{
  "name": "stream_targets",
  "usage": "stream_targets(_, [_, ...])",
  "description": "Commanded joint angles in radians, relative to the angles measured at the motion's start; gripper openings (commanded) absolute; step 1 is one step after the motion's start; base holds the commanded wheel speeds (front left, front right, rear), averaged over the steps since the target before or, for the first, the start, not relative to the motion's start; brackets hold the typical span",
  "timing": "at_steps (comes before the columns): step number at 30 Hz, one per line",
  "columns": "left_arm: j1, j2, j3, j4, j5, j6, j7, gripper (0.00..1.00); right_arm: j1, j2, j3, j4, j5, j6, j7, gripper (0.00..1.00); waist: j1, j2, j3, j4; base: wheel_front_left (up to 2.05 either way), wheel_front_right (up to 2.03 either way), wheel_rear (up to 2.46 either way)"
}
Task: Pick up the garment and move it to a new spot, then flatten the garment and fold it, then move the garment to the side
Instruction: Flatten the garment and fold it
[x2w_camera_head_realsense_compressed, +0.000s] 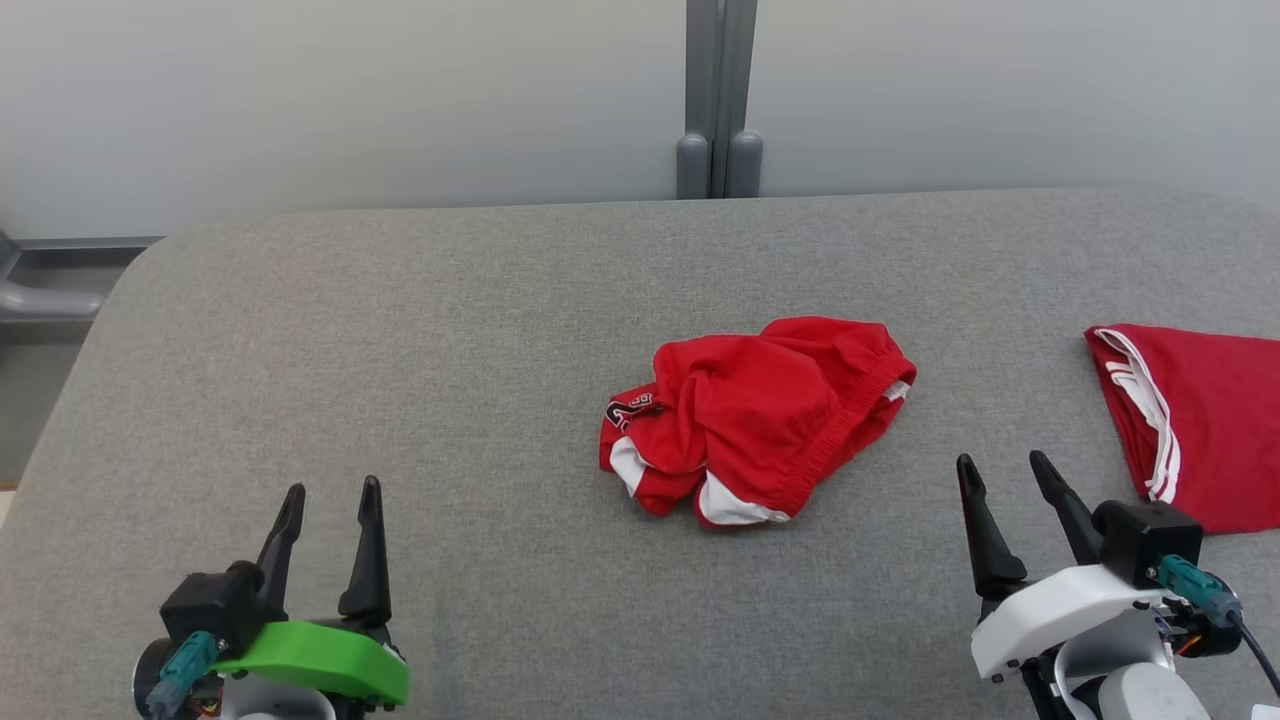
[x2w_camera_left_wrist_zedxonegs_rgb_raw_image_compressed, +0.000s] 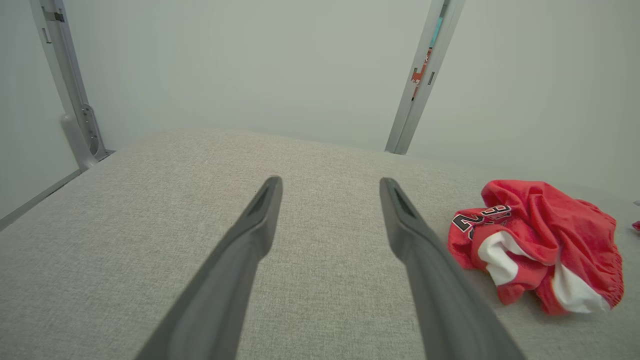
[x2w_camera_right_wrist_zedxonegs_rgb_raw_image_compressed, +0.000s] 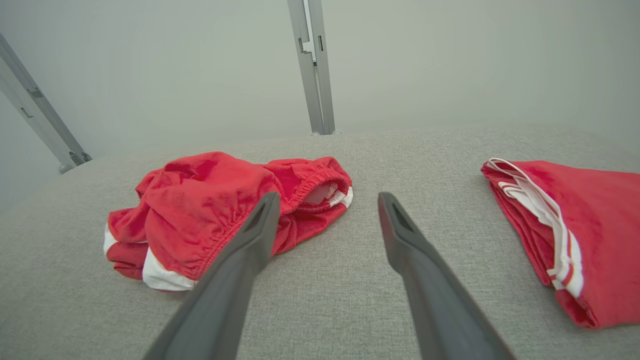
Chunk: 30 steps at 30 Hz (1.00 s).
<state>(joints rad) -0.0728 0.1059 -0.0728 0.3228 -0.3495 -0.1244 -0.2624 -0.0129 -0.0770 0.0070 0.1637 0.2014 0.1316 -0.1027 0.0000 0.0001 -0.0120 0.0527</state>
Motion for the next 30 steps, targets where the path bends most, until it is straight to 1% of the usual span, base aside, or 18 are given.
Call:
stream_targets(1, [-0.023, -0.005, -0.01, 0.002, 0.009, -0.006, -0.003, 1.0, -0.011, -0.003, 0.003, 0.004, 0.009, -0.002, -0.002, 1.0, 0.0, -0.0001, 0.001, -0.001, 0.0, 0.0, 0.0])
stream_targets(4, [-0.043, -0.01, -0.043, 0.005, 0.013, -0.006, -0.003, 1.0, -0.012, -0.008, 0.007, 0.001, 0.006, -0.002, 0.001, 1.0, 0.0, -0.0001, 0.005, -0.005, 0.0, 0.0, 0.0])
stream_targets(5, [-0.052, -0.013, -0.07, 0.008, 0.014, -0.006, -0.003, 1.0, -0.015, -0.008, 0.01, -0.002, 0.004, -0.002, 0.003, 1.0, 0.0, -0.0001, 0.008, -0.008, 0.0, 0.0, 0.0])
stream_targets(9, [-0.122, -0.004, -0.221, 0.017, -0.023, -0.007, 0.026, 1.0, -0.025, -0.01, 0.02, -0.012, -0.001, -0.002, 0.006, 1.0, 0.0, -0.0001, 0.035, -0.025, 0.0, 0.0, 0.0])
stream_targets(14, [-0.233, 0.015, -0.44, 0.038, -0.125, -0.006, 0.093, 1.0, -0.054, -0.011, 0.039, -0.014, -0.001, -0.002, 0.006, 1.0, 0.0, -0.0001, 0.084, -0.067, 0.0, 0.0, 0.0])
stream_targets(17, [-0.282, 0.03, -0.533, 0.073, -0.191, -0.006, 0.136, 1.0, -0.073, -0.008, 0.058, -0.008, -0.002, -0.002, 0.004, 1.0, 0.0, -0.0001, 0.111, -0.107, 0.0, 0.0, 0.0])
stream_targets(20, [-0.323, 0.034, -0.58, 0.13, -0.246, -0.006, 0.162, 1.0, -0.097, -0.002, 0.081, -0.002, -0.002, -0.002, 0.0, 1.0, 0.0, -0.0001, 0.141, -0.159, 0.0, 0.0, 0.0])
stream_targets(24, [-0.36, 0.025, -0.61, 0.2, -0.303, -0.006, 0.176, 1.0, -0.114, 0.005, 0.093, 0.014, 0.005, -0.002, -0.015, 1.0, 0.0, -0.0001, 0.169, -0.215, 0.0, 0.0, 0.0])
stream_targets(27, [-0.377, 0.026, -0.622, 0.236, -0.336, -0.006, 0.177, 1.0, -0.121, 0.008, 0.092, 0.026, 0.009, -0.002, -0.026, 1.0, 0.0, -0.0001, 0.181, -0.247, 0.0, 0.0, 0.0])
stream_targets(30, [-0.395, 0.031, -0.614, 0.281, -0.363, -0.006, 0.177, 1.0, -0.123, 0.009, 0.087, 0.036, 0.008, -0.002, -0.035, 1.0, 0.0, -0.0001, 0.188, -0.275, 0.0, 0.0, 0.0])
